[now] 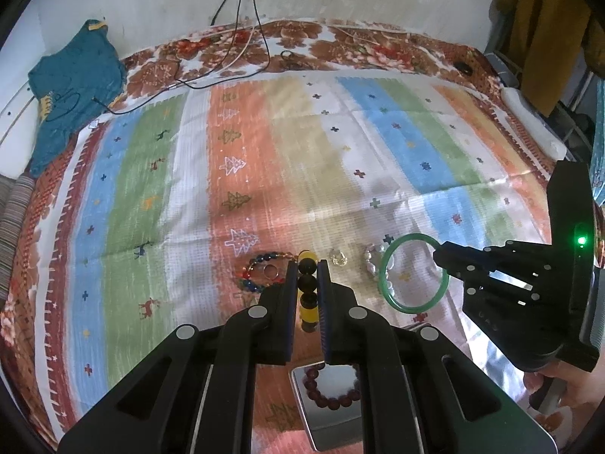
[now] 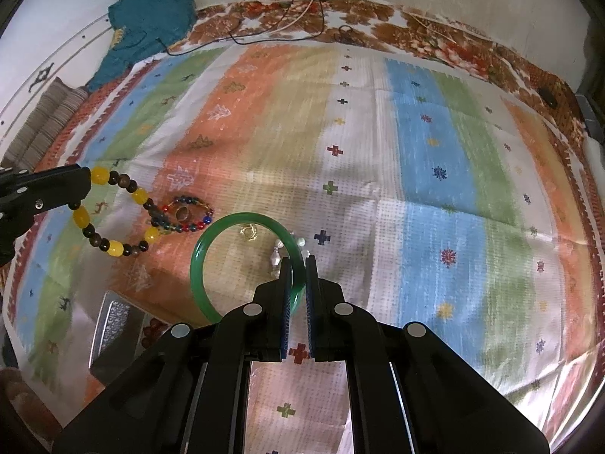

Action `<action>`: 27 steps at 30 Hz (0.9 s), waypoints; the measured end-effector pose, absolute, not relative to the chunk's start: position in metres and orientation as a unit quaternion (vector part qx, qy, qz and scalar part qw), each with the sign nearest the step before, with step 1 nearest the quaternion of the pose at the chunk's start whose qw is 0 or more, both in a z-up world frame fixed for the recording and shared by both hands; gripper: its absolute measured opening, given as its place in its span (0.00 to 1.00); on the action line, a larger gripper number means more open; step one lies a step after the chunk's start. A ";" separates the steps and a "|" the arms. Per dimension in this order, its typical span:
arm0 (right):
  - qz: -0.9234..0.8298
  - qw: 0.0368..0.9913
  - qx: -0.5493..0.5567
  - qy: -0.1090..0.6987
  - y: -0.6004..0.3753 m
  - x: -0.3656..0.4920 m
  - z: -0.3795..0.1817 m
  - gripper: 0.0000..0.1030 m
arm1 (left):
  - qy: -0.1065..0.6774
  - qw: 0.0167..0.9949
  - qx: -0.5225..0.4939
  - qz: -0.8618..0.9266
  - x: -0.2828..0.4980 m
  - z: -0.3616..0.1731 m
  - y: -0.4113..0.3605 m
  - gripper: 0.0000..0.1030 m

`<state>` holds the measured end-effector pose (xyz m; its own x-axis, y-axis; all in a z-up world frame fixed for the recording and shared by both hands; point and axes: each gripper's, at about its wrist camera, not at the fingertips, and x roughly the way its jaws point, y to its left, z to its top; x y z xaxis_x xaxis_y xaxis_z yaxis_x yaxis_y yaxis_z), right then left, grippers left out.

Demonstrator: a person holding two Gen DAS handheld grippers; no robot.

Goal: Organize jewelry

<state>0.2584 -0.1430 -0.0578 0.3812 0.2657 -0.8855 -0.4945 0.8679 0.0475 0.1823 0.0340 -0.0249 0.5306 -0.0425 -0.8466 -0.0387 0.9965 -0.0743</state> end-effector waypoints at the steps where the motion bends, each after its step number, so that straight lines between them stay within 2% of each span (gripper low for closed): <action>1: 0.231 0.824 -0.113 0.505 -0.144 0.257 -0.057 0.08 | 0.482 0.875 -0.043 -0.003 0.180 -0.023 0.034 0.09; 27: 0.251 0.834 -0.110 0.478 -0.153 0.213 -0.031 0.08 | 0.444 0.895 -0.042 -0.031 0.123 0.004 0.018 0.09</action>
